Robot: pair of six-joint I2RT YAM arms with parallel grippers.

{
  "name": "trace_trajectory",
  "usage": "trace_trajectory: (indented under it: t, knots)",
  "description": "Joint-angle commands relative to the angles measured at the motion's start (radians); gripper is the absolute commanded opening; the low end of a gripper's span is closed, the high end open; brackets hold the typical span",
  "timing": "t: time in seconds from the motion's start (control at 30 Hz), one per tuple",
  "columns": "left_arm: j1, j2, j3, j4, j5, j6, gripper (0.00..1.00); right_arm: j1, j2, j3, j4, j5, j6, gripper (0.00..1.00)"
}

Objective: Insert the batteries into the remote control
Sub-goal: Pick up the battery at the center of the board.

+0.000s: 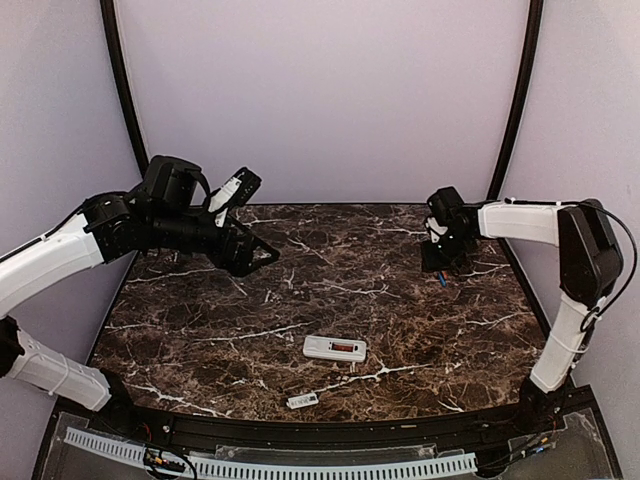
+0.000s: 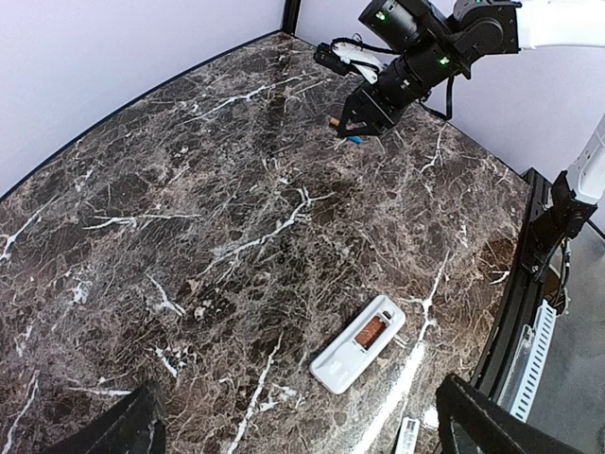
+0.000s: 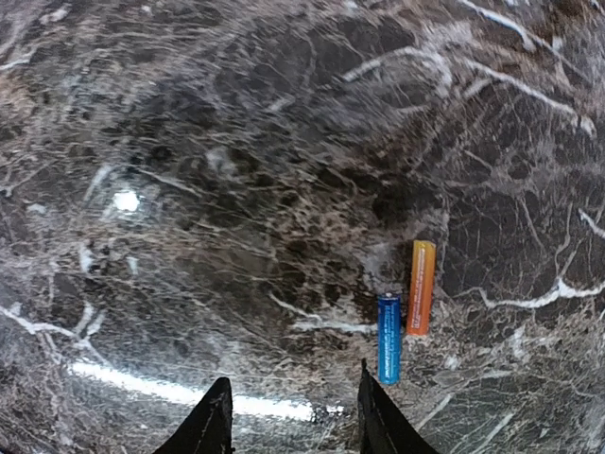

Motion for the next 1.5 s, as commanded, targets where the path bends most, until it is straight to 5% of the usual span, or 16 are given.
trace_trajectory:
  t: [0.0, 0.63, 1.23, 1.47]
  knots:
    - [0.03, 0.03, 0.021, 0.008, 0.057, 0.019, 0.99, -0.056, 0.023, -0.016, 0.031, 0.029, 0.03, 0.4]
    - [0.063, 0.114, 0.093, -0.01, 0.09, 0.029, 0.99, -0.144, 0.159, 0.047, 0.056, 0.046, -0.054, 0.19]
    - [0.066, 0.11, 0.087, -0.016, 0.079, 0.028, 0.99, -0.156, 0.204, 0.038, 0.052, 0.031, -0.059, 0.15]
    - [0.069, 0.096, 0.078, -0.009, 0.08, 0.024, 0.99, -0.163, 0.174, 0.041, 0.034, 0.034, -0.077, 0.02]
